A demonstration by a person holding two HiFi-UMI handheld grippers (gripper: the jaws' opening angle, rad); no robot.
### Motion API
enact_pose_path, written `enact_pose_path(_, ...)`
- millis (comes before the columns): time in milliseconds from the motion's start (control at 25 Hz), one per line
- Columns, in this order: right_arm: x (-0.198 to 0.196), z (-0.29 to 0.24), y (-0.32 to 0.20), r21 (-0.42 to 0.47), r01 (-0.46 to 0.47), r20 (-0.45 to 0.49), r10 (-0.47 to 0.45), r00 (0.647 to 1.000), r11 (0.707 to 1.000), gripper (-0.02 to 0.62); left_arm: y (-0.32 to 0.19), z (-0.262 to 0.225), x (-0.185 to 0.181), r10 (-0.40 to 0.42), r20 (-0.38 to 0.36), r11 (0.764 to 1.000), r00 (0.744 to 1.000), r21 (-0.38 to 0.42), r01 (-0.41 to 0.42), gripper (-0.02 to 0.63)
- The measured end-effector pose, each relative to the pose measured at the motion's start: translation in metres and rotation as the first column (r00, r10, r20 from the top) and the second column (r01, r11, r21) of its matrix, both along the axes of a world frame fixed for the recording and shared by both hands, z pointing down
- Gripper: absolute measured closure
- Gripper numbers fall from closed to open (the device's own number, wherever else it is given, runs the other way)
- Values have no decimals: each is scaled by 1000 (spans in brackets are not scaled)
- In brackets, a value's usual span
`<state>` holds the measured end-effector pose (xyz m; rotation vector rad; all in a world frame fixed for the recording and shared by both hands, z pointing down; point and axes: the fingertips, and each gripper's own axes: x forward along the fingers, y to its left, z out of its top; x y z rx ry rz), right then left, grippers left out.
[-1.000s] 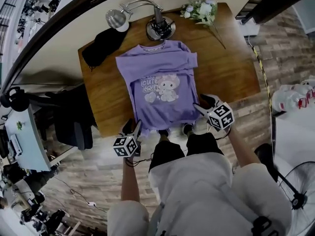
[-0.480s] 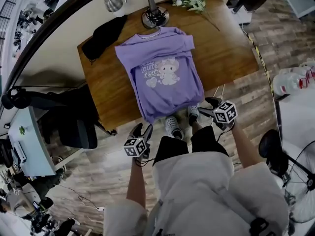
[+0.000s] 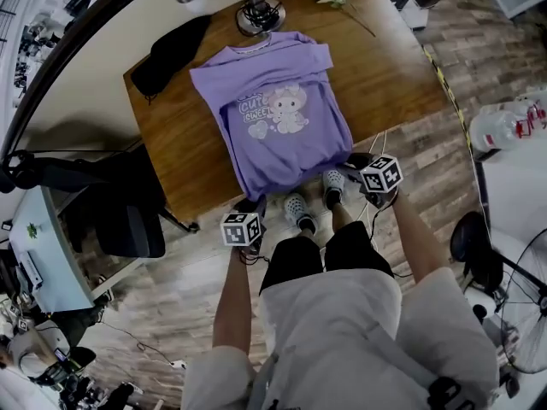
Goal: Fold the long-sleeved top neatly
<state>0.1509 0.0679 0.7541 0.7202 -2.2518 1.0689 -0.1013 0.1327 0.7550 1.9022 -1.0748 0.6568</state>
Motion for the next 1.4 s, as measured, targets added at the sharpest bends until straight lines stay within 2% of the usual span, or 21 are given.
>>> enact_pose_path(120, 7, 1, -1, 4, -52, 15, 52, 999, 999, 541, 3, -12, 7, 2, -62, 1000, 998, 25, -1, 560)
enact_pose_path(200, 9, -5, 3, 5, -56, 37, 56, 998, 998, 552, 9, -22, 10, 22, -100, 999, 995, 45, -18, 563)
enact_pose_path(440, 26, -44, 36, 17, -44, 129, 41, 991, 999, 555, 37, -59, 8, -14, -195, 997, 981, 70, 28, 565)
enact_pose_path(680, 42, -91, 62, 21, -20, 219, 15, 976, 1000, 555, 70, -92, 19, -10, -241, 996, 971, 83, 31, 565)
enact_pose_path(960, 57, -127, 88, -2, -21, 314, 21, 949, 1000, 555, 107, -114, 38, -127, -287, 987, 949, 57, 149, 565)
enact_pose_path(1120, 73, -140, 94, -15, -10, 342, 14, 940, 1000, 555, 118, -126, 52, -146, -309, 983, 940, 57, 172, 565)
enact_pose_path(1240, 74, -156, 85, -12, 12, 382, -6, 924, 1000, 555, 111, -143, 50, -174, -359, 975, 917, 68, 212, 565)
enact_pose_path(1400, 63, -181, 43, 14, 5, 450, -11, 893, 1000, 555, 63, -167, 36, -174, -385, 963, 906, 127, 238, 565)
